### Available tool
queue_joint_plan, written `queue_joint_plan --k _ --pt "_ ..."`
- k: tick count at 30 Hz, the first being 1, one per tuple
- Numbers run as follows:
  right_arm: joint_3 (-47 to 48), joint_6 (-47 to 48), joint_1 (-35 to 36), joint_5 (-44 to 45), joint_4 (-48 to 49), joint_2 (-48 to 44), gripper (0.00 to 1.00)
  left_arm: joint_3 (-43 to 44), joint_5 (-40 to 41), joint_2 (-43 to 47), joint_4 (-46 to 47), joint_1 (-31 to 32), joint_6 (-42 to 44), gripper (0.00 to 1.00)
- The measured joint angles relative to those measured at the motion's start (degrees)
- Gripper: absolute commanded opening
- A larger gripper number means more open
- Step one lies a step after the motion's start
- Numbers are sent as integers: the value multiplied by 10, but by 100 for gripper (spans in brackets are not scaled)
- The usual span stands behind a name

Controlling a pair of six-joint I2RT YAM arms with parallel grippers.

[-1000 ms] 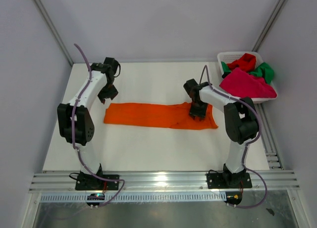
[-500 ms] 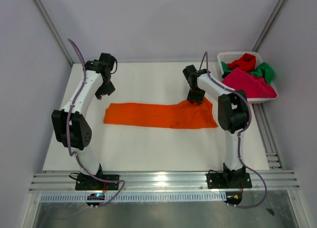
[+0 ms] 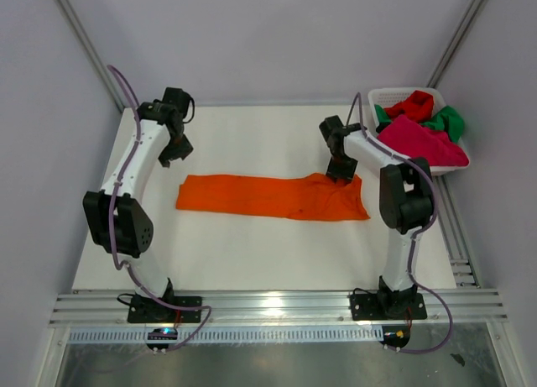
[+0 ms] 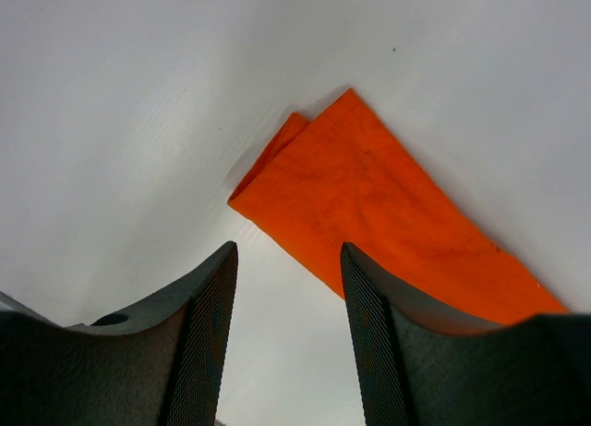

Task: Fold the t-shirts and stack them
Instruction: Fold the other side of the tshirt into a rectangle

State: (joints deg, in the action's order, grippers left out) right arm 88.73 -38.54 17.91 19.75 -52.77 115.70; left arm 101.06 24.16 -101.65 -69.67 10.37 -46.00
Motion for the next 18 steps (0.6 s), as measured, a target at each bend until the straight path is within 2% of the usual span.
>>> queue_joint_plan --k 8,13,18 --pt "-13 45 27 24 8 -135 41 0 -29 -23 6 0 -1 51" --pt "-22 52 53 26 2 -157 41 0 -34 -28 10 0 -2 51" --pt "-87 35 61 15 0 -159 41 0 -36 -28 13 0 -2 51"
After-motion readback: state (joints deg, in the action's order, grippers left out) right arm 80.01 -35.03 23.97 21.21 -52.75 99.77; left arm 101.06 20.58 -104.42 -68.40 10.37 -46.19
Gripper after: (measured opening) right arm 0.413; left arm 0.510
